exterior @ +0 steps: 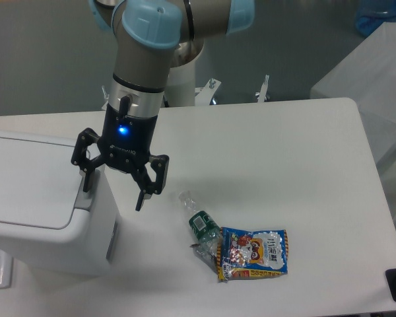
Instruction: Open the trash can
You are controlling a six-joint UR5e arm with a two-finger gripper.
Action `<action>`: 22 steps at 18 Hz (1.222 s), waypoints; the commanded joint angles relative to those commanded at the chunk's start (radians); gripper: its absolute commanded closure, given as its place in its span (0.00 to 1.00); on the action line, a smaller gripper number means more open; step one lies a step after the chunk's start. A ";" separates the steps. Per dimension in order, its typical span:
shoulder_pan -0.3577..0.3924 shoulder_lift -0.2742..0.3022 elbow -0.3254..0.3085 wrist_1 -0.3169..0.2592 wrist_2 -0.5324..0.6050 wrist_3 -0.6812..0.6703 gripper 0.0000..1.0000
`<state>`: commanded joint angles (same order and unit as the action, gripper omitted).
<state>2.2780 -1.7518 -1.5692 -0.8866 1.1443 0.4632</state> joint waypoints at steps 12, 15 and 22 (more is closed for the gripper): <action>-0.002 -0.002 -0.009 0.002 0.002 0.000 0.00; 0.000 -0.003 -0.012 0.005 0.002 0.002 0.00; 0.000 -0.003 -0.014 0.005 0.002 0.002 0.00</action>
<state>2.2779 -1.7549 -1.5831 -0.8820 1.1459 0.4648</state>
